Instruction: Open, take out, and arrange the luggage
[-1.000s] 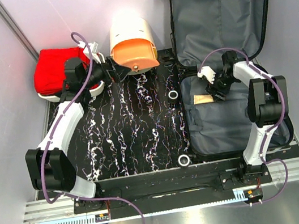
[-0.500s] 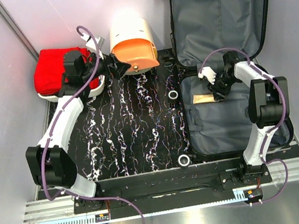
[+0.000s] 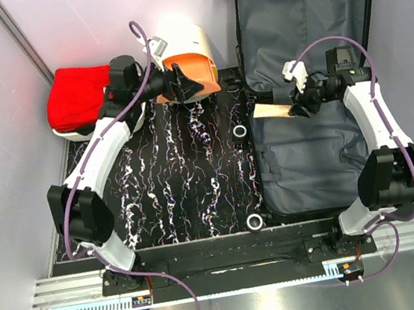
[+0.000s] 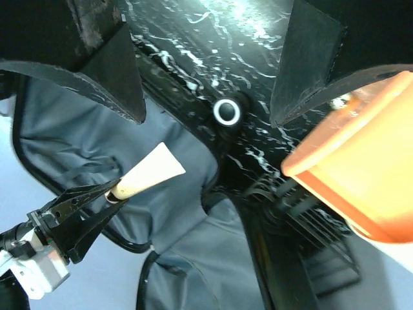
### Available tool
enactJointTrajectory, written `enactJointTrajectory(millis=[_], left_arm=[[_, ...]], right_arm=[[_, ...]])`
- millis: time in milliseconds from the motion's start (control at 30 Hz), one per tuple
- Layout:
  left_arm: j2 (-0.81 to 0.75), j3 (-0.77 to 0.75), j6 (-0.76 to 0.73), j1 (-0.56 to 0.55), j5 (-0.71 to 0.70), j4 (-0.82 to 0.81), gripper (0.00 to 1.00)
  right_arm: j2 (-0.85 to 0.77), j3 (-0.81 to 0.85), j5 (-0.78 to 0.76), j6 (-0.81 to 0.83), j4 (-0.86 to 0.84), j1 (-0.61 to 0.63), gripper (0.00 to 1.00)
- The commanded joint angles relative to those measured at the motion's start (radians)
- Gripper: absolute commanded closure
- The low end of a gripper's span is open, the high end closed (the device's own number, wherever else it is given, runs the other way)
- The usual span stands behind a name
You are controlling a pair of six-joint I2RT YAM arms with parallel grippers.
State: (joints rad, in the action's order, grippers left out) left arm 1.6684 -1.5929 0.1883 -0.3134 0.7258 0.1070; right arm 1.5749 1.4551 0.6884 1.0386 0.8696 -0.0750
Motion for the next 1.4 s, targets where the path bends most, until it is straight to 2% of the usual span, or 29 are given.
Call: enactJointTrajectory(millis=[0, 67, 200, 333, 400, 633, 867, 1000, 1167, 1300, 1333, 1367], left_arm=[[0.076, -0.058, 0.314, -0.016, 0.115, -0.058, 0.19], [0.129, -0.07, 0.419, -0.016, 0.141, -0.084, 0.19], [0.166, -0.02, 0.659, -0.023, 0.185, -0.261, 0.18], [0.22, -0.047, 0.74, -0.033, 0.234, -0.325, 0.18], [0.247, -0.047, 0.83, -0.033, 0.263, -0.438, 0.18], [0.286, -0.067, 0.861, -0.05, 0.322, -0.469, 0.18], [0.303, -0.07, 0.872, -0.05, 0.348, -0.446, 0.23], [0.304, -0.073, 0.873, -0.056, 0.369, -0.463, 0.29], [0.307, -0.061, 0.936, -0.065, 0.403, -0.605, 0.38], [0.317, -0.045, 1.025, -0.066, 0.422, -0.734, 0.56], [0.321, -0.045, 1.04, -0.066, 0.423, -0.756, 0.64], [0.321, -0.047, 1.051, -0.067, 0.423, -0.794, 0.68]], right_arm=[[-0.084, 0.031, 0.175, -0.113, -0.058, 0.001, 0.73], [-0.111, 0.027, 0.191, -0.138, -0.092, 0.01, 0.73], [-0.153, 0.016, 0.204, -0.196, -0.176, 0.03, 0.73], [-0.162, 0.037, 0.201, -0.227, -0.196, 0.069, 0.74], [-0.168, 0.039, 0.189, -0.236, -0.208, 0.102, 0.74], [-0.176, 0.054, 0.152, -0.273, -0.248, 0.167, 0.74], [-0.164, 0.074, 0.114, -0.302, -0.302, 0.207, 0.75], [-0.156, 0.079, 0.111, -0.307, -0.323, 0.219, 0.74], [-0.133, 0.096, 0.096, -0.302, -0.33, 0.242, 0.75], [-0.124, 0.094, 0.072, -0.301, -0.356, 0.259, 0.75], [-0.122, 0.096, 0.072, -0.302, -0.357, 0.259, 0.75], [-0.121, 0.097, 0.071, -0.305, -0.369, 0.262, 0.75]])
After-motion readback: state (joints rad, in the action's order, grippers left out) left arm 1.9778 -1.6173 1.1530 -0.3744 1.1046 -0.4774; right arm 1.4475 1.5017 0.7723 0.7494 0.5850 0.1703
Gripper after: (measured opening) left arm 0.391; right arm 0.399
